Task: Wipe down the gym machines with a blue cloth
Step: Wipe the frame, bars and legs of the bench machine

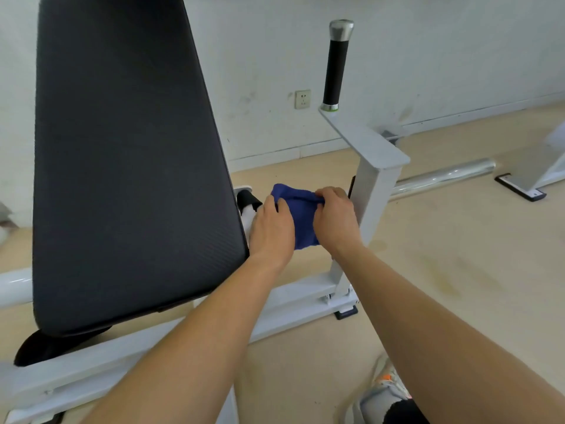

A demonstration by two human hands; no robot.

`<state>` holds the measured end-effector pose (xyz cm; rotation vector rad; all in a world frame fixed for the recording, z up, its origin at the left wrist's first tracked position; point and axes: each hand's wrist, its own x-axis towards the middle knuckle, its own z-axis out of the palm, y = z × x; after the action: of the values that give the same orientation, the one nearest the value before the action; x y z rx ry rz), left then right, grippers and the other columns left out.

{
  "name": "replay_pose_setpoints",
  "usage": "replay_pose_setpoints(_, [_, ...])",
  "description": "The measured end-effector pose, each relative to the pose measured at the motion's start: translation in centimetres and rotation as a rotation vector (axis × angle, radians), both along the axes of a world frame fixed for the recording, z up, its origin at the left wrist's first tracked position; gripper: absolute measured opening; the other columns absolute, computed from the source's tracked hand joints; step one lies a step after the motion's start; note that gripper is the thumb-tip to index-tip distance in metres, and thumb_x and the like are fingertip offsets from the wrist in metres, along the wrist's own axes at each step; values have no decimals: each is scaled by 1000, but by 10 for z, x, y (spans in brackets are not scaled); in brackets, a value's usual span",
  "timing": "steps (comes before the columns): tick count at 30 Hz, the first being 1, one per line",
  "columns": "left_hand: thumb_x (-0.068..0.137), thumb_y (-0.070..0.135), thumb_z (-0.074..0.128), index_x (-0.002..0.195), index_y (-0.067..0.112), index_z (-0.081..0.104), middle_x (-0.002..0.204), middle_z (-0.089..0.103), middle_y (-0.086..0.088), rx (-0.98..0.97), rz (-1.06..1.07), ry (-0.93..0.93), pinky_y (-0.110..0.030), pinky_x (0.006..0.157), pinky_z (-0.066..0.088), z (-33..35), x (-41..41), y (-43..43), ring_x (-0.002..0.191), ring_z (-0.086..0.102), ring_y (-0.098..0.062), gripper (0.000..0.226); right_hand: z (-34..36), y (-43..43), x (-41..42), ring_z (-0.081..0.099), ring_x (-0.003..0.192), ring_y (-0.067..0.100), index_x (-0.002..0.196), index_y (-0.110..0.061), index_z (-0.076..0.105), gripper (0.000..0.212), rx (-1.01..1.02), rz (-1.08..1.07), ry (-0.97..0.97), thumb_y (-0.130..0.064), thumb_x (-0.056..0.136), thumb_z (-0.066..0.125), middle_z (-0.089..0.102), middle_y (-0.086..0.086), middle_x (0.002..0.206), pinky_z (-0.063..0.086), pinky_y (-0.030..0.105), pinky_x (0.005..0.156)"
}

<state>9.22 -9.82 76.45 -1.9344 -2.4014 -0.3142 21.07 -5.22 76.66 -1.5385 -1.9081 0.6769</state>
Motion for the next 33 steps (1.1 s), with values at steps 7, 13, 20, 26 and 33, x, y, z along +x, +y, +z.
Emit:
replay_pose_setpoints(7, [99,12,39,152,2,24,162,15,-17,239,-158,165,-44,122,18,0,22,-16,150,17,-27,56,-21,-19,20,32,145,30,146,-1,43,50,514,265,-327,-19,98,44,40,18,153,25,41,121])
replay_pose_setpoints(13, [99,19,32,107,19,55,99,62,0,111,-43,-24,-36,90,39,57,32,14,92,55,-23,25,25,5,23,52,117,30,113,-11,60,24,438,210,-409,-16,92,49,62,5,119,39,36,99])
replay_pose_setpoints(20, [95,15,47,115,17,53,113,61,-2,-6,-162,83,-33,76,39,54,12,11,93,56,-24,21,20,7,18,54,110,32,113,-8,64,41,403,298,-257,-20,93,30,66,11,116,41,36,97])
replay_pose_setpoints(26, [105,23,36,149,10,34,154,37,-9,116,-201,98,-37,118,25,30,11,-8,143,33,-24,46,-10,-15,23,40,138,31,139,-6,53,50,471,194,-178,-21,97,32,49,13,147,29,39,118])
replay_pose_setpoints(33, [93,9,50,113,13,53,109,62,-4,-105,-84,42,-33,69,35,69,13,18,89,56,-21,21,35,40,14,52,109,28,120,-19,64,40,260,344,-379,-18,101,29,67,4,116,41,41,95])
